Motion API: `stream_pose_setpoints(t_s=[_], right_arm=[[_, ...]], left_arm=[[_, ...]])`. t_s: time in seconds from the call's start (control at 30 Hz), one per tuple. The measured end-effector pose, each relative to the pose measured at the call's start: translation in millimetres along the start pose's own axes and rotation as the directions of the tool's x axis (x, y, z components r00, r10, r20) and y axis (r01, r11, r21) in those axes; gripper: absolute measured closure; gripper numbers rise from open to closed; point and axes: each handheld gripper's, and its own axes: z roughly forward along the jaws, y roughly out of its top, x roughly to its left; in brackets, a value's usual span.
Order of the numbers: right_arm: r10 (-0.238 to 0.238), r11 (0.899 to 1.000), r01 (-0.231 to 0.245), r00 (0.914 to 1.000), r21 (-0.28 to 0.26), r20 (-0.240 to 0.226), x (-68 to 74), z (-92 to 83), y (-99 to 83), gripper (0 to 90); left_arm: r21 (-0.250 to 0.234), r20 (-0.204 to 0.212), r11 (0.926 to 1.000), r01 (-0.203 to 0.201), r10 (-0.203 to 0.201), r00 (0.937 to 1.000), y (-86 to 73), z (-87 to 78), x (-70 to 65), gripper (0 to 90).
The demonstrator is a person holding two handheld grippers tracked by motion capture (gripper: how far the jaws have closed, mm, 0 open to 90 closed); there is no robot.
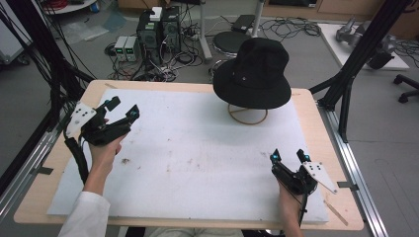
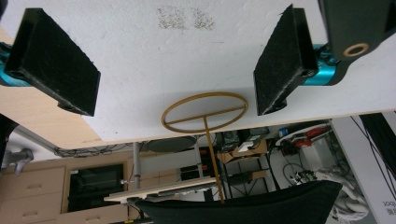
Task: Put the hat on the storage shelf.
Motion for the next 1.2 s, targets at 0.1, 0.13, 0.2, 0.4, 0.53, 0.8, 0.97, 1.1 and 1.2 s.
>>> stream_pose_setpoints(t_s=[0.1, 0.13, 0.2, 0.4, 0.53, 0.8, 0.97, 1.1, 1.2], right_arm=[[-0.01, 1.0, 0.01, 0.9999, -0.002, -0.003, -0.2, 0.5, -0.2, 13.8], [-0.007, 1.0, 0.007, 1.0, 0.003, -0.003, 0.5, 0.6, -0.4, 13.8], [-0.016, 1.0, 0.016, 0.9999, 0.003, -0.004, 1.0, 1.4, -0.7, 13.8], [-0.019, 1.0, 0.019, 0.9998, 0.012, -0.011, 3.1, 1.4, -1.0, 13.8], [-0.018, 1.0, 0.019, 0.9998, 0.013, -0.011, 3.2, 1.5, -1.1, 13.7], [-0.021, 1.0, 0.021, 0.9997, 0.017, -0.009, 2.5, 2.0, -1.3, 13.2], [-0.02, 1.0, 0.02, 0.9998, 0.018, -0.009, 3.0, 2.1, -1.5, 13.2], [-0.028, 0.999, 0.029, 0.9996, 0.018, -0.009, 2.9, 2.2, -1.6, 13.2], [-0.027, 0.999, 0.027, 0.9996, 0.019, -0.007, 2.9, 2.3, -1.7, 13.2]], left_arm=[[0.005, -0.027, 1.0, 0.006, -0.006, 0.9996, -6.2, -10.5, 5.9, 23.7], [0.01, -0.042, 1.0, 0.0, 0.0, 0.9991, -8.5, -13.7, 7.1, 22.8], [0.017, -0.067, 0.9997, -0.015, 0.016, 0.9976, -13.2, -19.6, 8.8, 20.9], [0.049, -0.095, 0.9987, -0.013, 0.018, 0.9953, -26.8, -31.2, 15.5, 20.8], [0.054, -0.127, 0.9984, -0.013, 0.02, 0.9917, -37.5, -35.1, 19.6, 20.8], [0.063, -0.175, 0.9976, -0.028, 0.039, 0.9839, -53.8, -42.7, 22.6, 20.7], [0.065, -0.202, 0.9978, -0.016, 0.029, 0.979, -62.5, -51.6, 25.8, 20.6], [0.076, -0.231, 0.997, -0.012, 0.03, 0.9725, -72.9, -59.0, 28.9, 20.6], [0.08, -0.249, 0.9968, -0.01, 0.029, 0.9681, -75.8, -63.3, 30.6, 20.6]])
